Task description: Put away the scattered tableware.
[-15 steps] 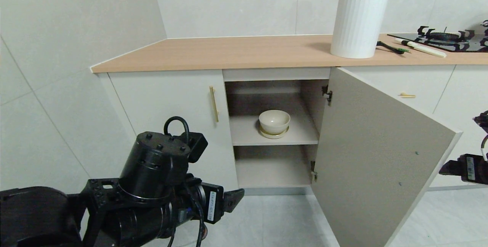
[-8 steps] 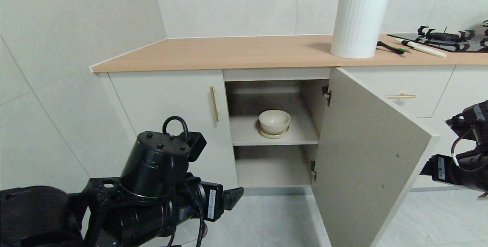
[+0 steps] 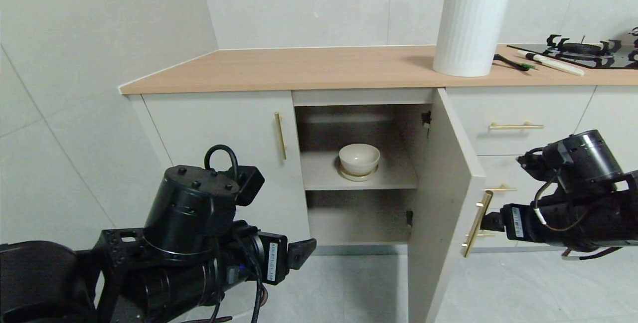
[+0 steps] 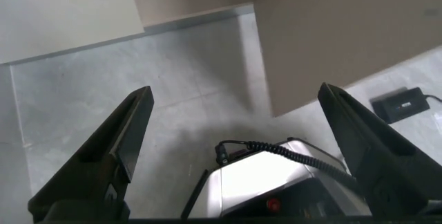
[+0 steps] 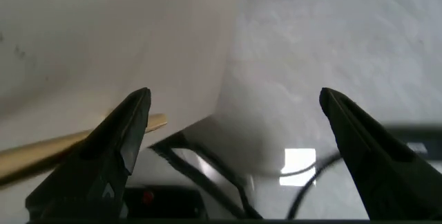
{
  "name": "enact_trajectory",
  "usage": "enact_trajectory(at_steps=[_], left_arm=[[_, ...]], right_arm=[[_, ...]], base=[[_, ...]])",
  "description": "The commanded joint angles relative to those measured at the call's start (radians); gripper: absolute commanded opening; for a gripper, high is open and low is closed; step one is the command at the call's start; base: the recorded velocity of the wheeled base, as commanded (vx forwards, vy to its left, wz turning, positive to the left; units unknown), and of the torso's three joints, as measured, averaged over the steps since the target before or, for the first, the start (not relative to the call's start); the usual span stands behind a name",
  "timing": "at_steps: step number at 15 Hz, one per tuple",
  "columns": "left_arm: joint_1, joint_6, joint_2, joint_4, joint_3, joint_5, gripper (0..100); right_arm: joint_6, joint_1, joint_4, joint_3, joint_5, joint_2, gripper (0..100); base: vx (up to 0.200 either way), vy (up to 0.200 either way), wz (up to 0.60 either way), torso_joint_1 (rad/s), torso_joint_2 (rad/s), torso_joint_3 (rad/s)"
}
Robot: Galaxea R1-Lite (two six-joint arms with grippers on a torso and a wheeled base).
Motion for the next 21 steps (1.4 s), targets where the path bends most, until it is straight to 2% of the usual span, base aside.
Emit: enact_trajectory(at_steps=[1,4,8,14,21], left_arm=[[0.001,0.002,-0.006,0.000,-0.001,0.001,100],[0.010,0.017,-0.006,0.002,0.001,0.001,100],[0.015,0.019,-0.003,0.002,-0.001,0.001,100],[0.015,0.023,0.000,0.002,-0.001,0.004,100],[0.015,0.023,0.005,0.000,-0.002,0.004,100]], right_arm=[[-0.003,0.081,-0.074,-0.057,0.008,0.145,100],[0.005,0.107,-0.114,-0.131,0.054,0.246,100],[0.010,0.115,-0.238,-0.142,0.128,0.309,100],[0.068,0.138,-0.444,-0.142,0.125,0.440,100],[0.120,0.139,-0.491,-0.180,0.120,0.492,100]], base=[[0.000,0.000,0.00,0.000,0.00,0.000],[0.000,0.000,0.00,0.000,0.00,0.000],[0.000,0.000,0.00,0.000,0.00,0.000],[0.000,0.000,0.00,0.000,0.00,0.000],[0.000,0.000,0.00,0.000,0.00,0.000]])
